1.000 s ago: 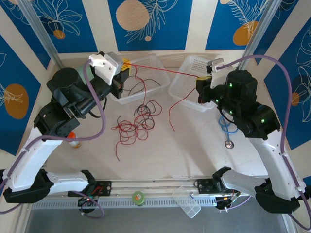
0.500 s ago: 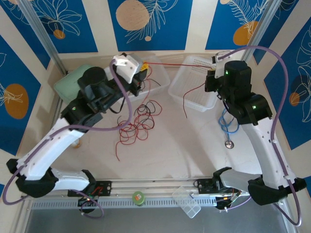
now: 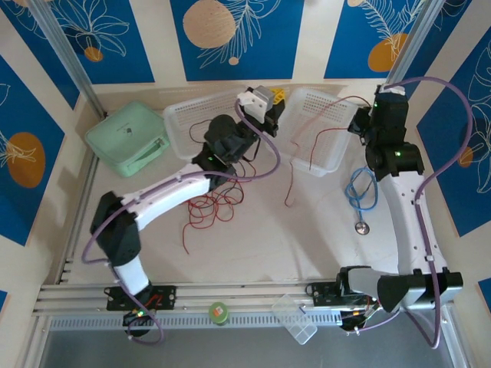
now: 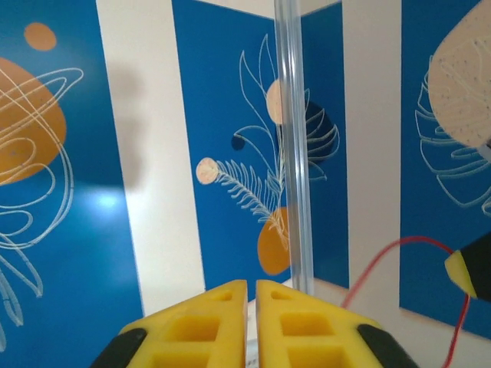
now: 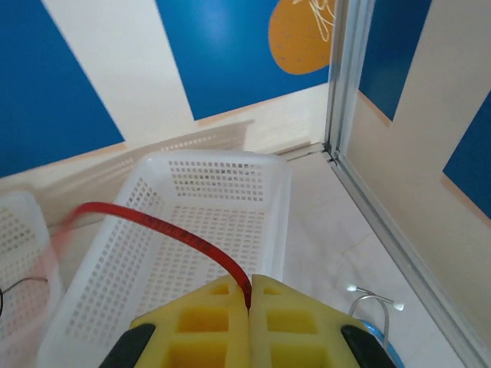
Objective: Untangle the cables
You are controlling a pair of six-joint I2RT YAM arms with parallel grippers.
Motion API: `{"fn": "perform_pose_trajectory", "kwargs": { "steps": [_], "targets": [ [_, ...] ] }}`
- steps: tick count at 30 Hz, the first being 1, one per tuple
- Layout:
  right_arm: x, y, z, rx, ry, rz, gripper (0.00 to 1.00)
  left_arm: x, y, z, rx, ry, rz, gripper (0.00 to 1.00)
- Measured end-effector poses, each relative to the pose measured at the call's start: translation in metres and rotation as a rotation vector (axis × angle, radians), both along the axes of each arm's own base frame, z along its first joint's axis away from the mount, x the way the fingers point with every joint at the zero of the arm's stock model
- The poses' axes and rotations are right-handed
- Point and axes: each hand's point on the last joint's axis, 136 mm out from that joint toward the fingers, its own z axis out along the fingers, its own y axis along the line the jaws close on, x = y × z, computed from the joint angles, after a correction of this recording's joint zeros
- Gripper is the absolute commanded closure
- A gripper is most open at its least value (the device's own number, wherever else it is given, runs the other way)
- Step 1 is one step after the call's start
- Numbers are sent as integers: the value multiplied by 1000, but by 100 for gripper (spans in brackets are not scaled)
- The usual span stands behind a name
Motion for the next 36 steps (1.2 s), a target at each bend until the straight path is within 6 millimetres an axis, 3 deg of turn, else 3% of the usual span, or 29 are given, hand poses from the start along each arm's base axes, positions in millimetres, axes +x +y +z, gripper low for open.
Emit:
{"fn": "perform_pose_trajectory", "kwargs": {
  "steps": [4,9,11,14,16,17,21,26,29,32,36],
  "targets": [
    [20,-17,-7,66,-20,-37,100,23,-21,-8,-48,-8,2,94],
    [36,-22,-21,126,3,-19,100,25,-25,11,-90,-35,-2,90],
    [38,-17,-18,145,-3,11,100,21,-23,17,-88,-45,-4,78],
    [39,-7,0,164,-35,62,100,10,-15,4,-29,-29,-5,35],
    [37,-2,13,172,-58,91,100,1,-9,-15,22,9,-15,8],
    [35,1,20,175,-72,106,100,-5,-6,-27,53,31,-21,0],
    [22,12,38,189,-97,151,100,-22,-5,-89,185,149,-51,1],
    [3,24,58,203,-119,189,100,-50,-29,-186,407,293,-108,5],
    [-11,29,69,208,-134,203,100,-63,-44,-235,500,340,-126,6],
    [-24,33,75,213,-139,218,100,-65,-54,-279,573,377,-124,5],
    [-39,36,82,216,-143,228,100,-52,-55,-325,638,419,-68,4]
  ]
}}
